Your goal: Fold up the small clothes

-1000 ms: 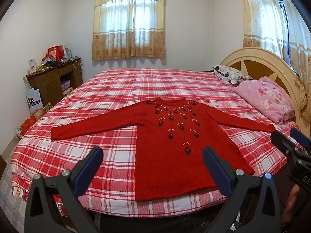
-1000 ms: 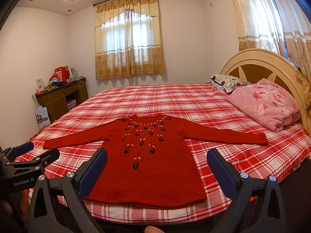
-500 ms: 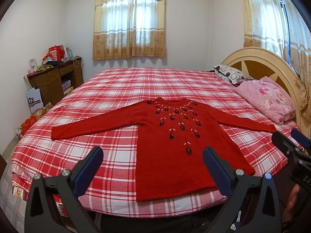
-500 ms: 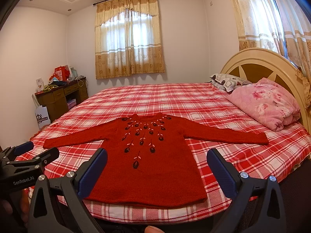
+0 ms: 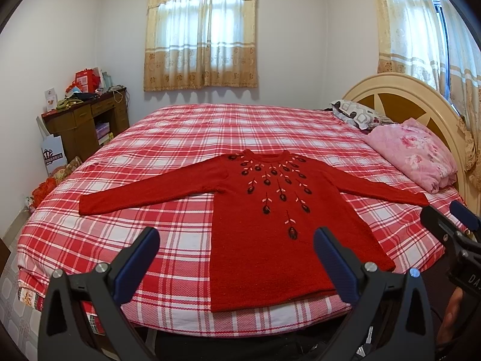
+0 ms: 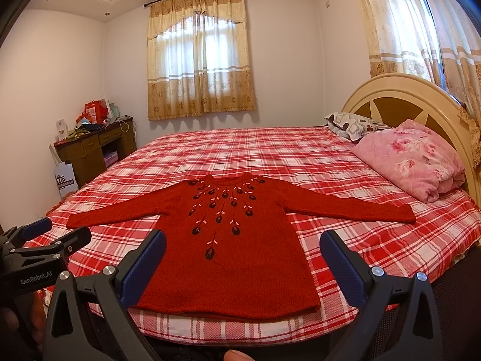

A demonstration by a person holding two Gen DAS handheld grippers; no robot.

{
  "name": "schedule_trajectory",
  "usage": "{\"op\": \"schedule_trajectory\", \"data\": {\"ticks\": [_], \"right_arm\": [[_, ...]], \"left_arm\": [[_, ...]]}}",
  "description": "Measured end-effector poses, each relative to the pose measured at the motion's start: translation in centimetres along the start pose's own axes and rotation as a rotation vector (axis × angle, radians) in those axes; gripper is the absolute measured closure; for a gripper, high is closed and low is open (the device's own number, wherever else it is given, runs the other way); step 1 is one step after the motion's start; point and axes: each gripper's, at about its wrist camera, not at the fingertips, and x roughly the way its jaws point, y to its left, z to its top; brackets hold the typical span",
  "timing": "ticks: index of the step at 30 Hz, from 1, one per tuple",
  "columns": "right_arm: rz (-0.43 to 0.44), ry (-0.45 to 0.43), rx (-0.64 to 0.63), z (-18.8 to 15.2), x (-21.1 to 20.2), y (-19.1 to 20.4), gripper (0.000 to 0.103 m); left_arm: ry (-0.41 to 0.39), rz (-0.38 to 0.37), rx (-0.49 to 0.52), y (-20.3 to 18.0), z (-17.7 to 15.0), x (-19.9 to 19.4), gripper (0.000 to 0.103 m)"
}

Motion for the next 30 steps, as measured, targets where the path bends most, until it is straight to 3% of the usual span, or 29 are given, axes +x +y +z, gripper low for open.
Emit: {"op": "schedule_trajectory", "data": {"ticks": [18, 30], "right_arm": [[0.004, 0.000, -0.022, -0.2, 0.3, 0.3, 0.001], [0.086, 0.047, -0.021, -1.1, 2.9, -0.3, 0.001]], "left_arm": [[0.016, 0.000, -0.001, 0.1, -0.3, 0.5, 0.000], [0.051, -0.013, 0.014, 0.0, -0.4, 1.7, 0.000]]}}
